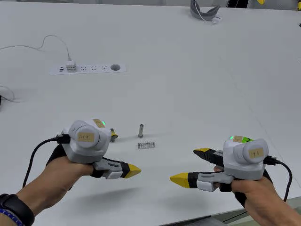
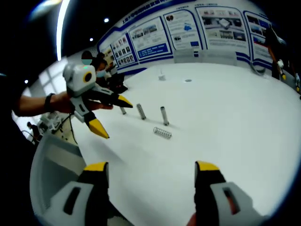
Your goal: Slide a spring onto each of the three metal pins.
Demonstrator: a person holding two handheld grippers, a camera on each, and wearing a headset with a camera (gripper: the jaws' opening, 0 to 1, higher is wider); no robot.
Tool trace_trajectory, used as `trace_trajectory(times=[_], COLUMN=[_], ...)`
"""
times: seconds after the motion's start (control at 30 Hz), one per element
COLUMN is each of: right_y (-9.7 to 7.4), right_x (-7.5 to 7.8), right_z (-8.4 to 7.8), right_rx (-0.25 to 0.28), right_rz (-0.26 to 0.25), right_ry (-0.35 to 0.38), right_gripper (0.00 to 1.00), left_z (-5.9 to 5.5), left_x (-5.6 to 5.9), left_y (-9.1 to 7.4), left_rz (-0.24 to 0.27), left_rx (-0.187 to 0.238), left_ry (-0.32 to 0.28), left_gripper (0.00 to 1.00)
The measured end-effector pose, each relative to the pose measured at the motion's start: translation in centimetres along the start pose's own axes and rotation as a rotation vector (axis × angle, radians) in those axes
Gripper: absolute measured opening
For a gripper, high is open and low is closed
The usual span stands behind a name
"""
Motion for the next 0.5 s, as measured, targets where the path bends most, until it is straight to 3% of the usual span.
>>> trace_trajectory(times=[0.5], right_y=[-1.1], right_x=[0.1], right_z=[-0.5], right_rx=[-0.015], right_rz=[-0.002], right_ry=[0.005], right_gripper=[0.76], left_z=[0.2], left_x=[0.2], left_y=[4.1], left_rz=[-0.052], left_rx=[-0.048], left_ry=[0.020], left_gripper=[0.72])
Point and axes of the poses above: the centre of the closed fingertips' face, and the gripper's own axes: y roughly forward along the fingers, x roughly to its right, z roughly out of its top, the point moved 8 cm from there along -y, roughly backward along the fingers, and after that the axes turned 15 degrees about -y, right-handed, at the moved point
